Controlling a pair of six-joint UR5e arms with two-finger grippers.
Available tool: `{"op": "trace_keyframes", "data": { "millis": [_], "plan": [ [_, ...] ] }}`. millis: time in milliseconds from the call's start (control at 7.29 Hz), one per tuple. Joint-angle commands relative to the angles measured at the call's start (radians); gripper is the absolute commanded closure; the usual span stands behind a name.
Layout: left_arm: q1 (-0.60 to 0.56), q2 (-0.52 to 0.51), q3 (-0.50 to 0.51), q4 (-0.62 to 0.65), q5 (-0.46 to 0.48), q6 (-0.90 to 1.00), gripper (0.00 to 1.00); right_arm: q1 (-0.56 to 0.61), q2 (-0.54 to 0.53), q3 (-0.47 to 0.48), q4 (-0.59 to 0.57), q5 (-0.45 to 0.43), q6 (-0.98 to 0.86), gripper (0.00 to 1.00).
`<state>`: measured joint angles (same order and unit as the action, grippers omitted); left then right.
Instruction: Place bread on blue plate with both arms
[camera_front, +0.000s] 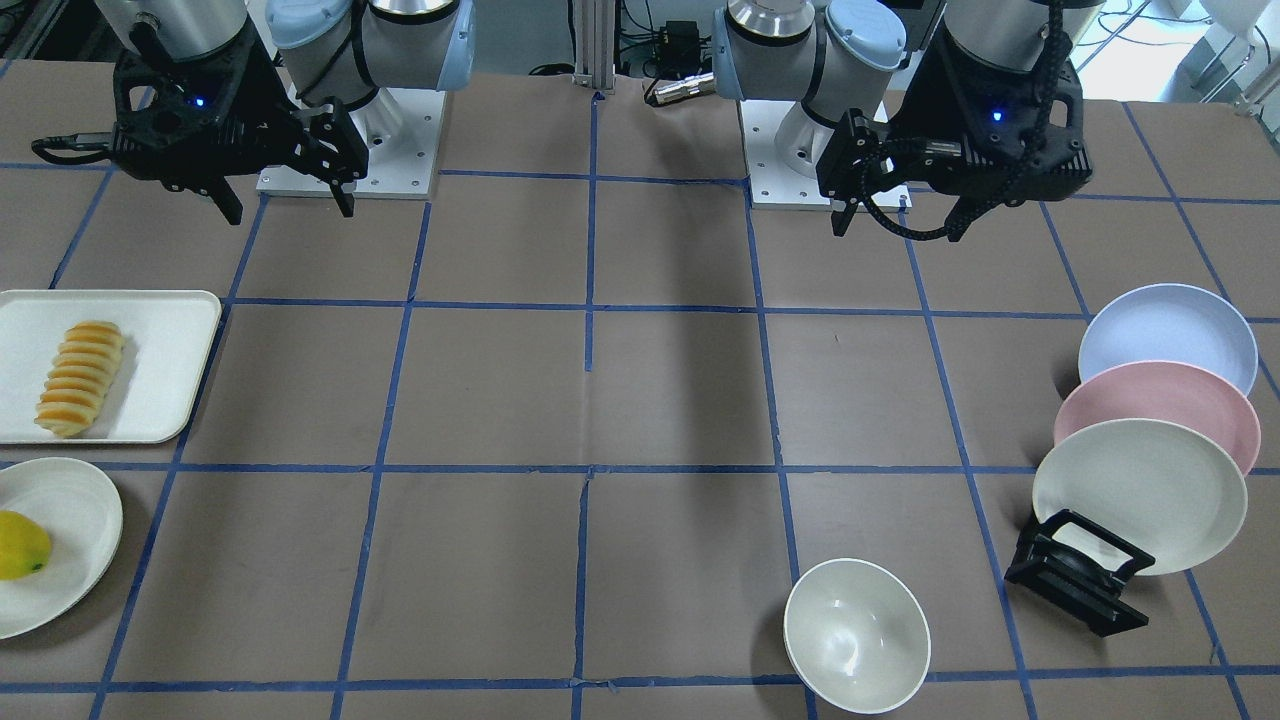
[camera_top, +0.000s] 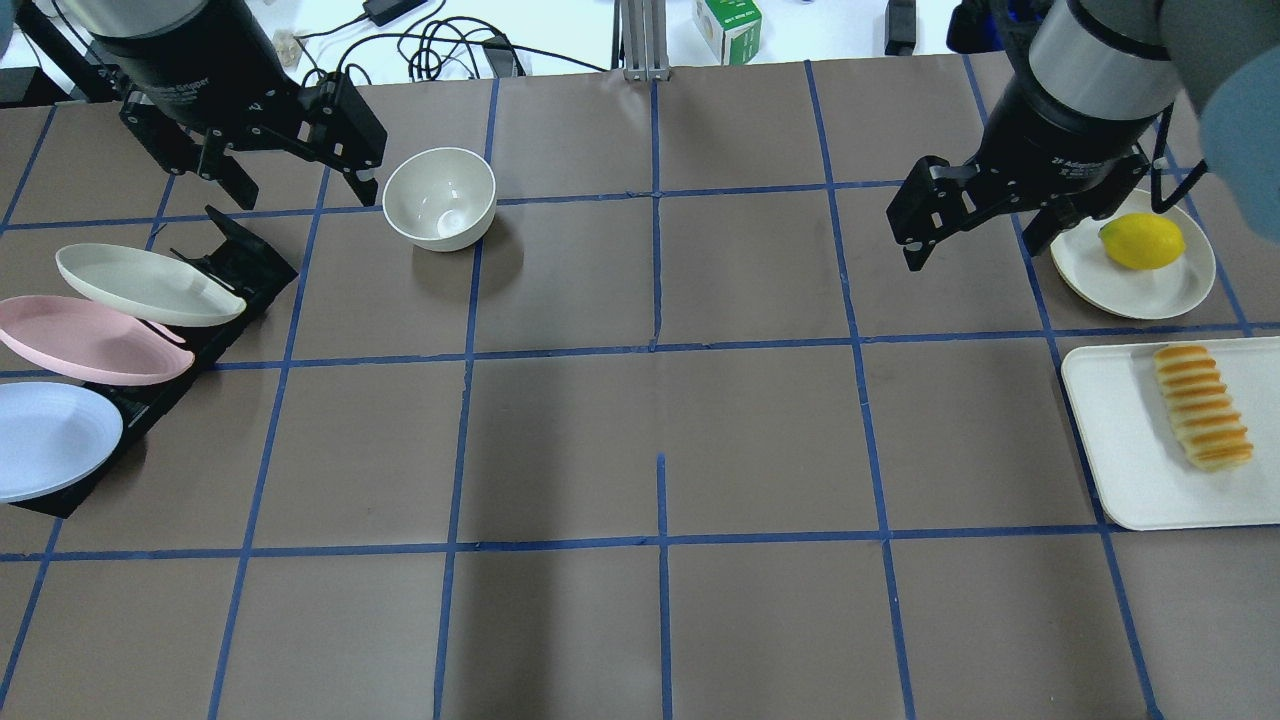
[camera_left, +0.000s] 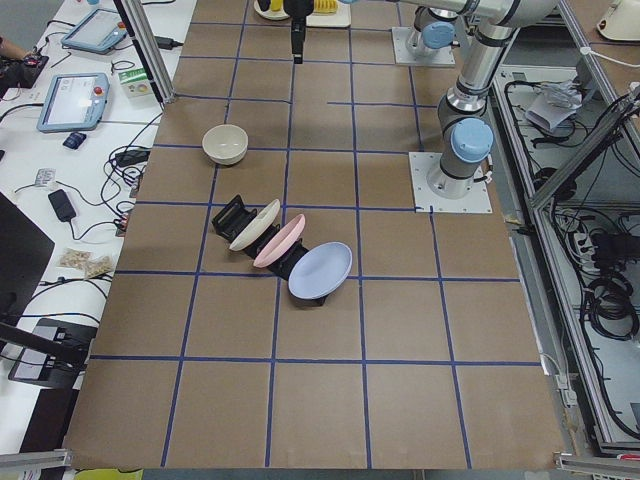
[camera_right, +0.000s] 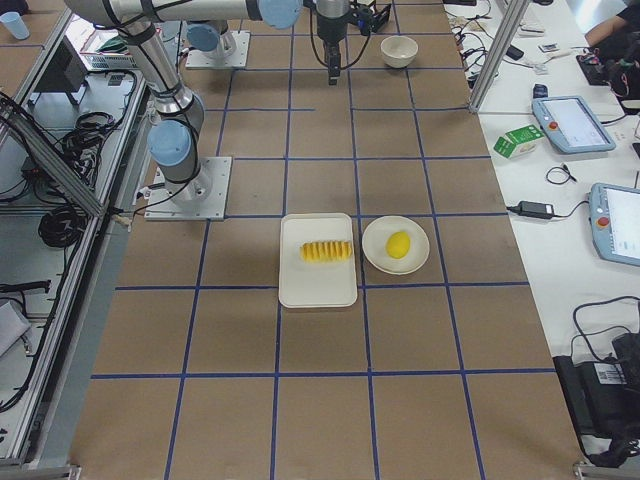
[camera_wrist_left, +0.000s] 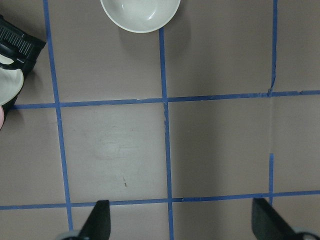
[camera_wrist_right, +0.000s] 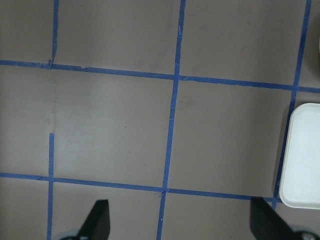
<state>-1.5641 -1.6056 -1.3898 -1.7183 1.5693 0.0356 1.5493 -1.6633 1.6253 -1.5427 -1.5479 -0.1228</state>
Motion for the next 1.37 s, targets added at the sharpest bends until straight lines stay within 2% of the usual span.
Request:
{"op": "trace_keyframes", "data": {
  "millis": [0,549,961,1098,1235],
  "plan": [
    [0.001,0.007,-0.001,0.003,0.008,0.000,0.00,0.000,0.003,0.002,-0.001,0.000,0.000,0.00],
    [0.018,0.039,-0.026,0.025,0.008,0.007,0.00,-0.011,0.007,0.004,-0.007,-0.006,-0.005,0.00],
    [0.275,0.085,-0.038,0.026,0.040,0.074,0.00,-0.061,0.025,0.005,-0.005,-0.023,0.015,0.00],
    [0.423,0.076,-0.072,0.026,0.075,0.096,0.00,-0.128,0.064,0.007,-0.008,-0.018,-0.007,0.00],
    [0.579,0.064,-0.154,0.038,0.072,0.128,0.00,-0.206,0.086,0.007,-0.007,-0.020,-0.009,0.00]
  ]
}}
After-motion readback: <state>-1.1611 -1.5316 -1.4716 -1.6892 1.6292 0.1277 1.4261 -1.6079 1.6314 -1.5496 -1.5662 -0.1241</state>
